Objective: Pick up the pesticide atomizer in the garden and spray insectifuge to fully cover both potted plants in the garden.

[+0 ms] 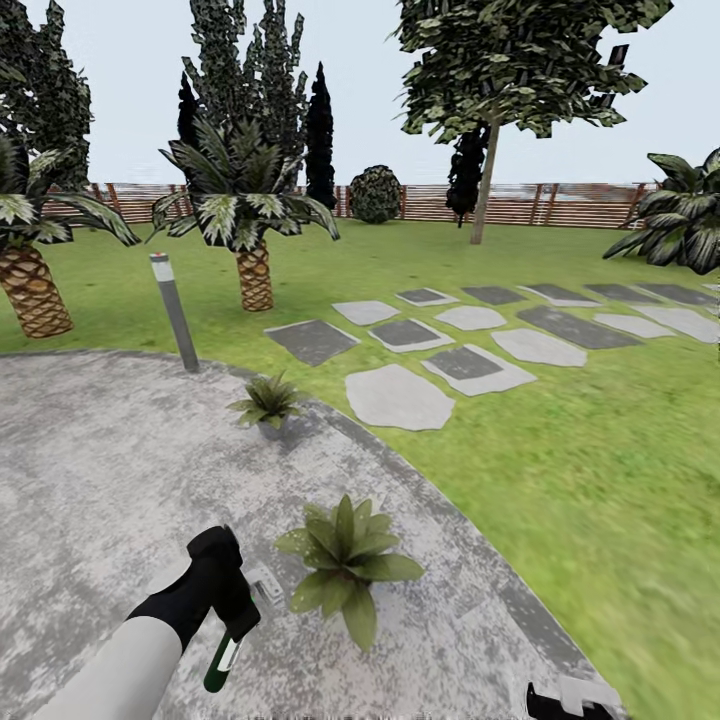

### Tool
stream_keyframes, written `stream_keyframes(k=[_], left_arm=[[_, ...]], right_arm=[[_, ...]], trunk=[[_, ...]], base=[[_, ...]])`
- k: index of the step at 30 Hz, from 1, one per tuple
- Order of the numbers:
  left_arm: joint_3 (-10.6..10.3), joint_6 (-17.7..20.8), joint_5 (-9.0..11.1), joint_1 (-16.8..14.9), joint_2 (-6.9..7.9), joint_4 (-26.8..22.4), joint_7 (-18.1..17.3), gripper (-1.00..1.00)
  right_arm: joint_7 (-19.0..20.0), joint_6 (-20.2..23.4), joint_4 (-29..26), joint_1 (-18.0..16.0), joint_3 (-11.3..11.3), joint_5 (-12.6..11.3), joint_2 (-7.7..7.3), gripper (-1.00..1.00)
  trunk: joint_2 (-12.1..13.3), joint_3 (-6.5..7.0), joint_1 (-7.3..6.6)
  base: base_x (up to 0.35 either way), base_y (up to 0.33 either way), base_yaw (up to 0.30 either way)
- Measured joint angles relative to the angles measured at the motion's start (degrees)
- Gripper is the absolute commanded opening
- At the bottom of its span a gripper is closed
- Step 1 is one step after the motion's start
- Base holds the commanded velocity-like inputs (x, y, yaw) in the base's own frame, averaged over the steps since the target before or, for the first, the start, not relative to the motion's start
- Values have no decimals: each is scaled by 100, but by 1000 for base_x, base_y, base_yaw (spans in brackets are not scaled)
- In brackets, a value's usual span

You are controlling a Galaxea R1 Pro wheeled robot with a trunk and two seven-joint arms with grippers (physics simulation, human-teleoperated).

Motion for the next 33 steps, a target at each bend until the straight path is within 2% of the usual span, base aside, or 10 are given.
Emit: stream_keyframes(k=[5, 11, 24, 33], left_arm=[[2, 0, -5, -2, 3, -1, 0, -100], [2, 1, -5, -2, -4, -3, -2, -100], [-1, 1, -3, -2, -4, -10, 0, -100], [4, 0, -7, -4, -3, -25, -4, -100]], right_arm=[[2, 2, -1, 0, 4, 1, 0, 100], [3, 2, 1, 0, 3, -7, 1, 100], [3, 2, 0, 0, -4, -2, 0, 100], [3, 2, 1, -1, 3, -2, 1, 100]], trunk=[[0, 0, -1], [0, 0, -2], [0, 0, -2], [0, 0, -2]], base=[[-146, -133, 3], [-9, -6, 159], [-119, -101, 8], [-2, -1, 220]])
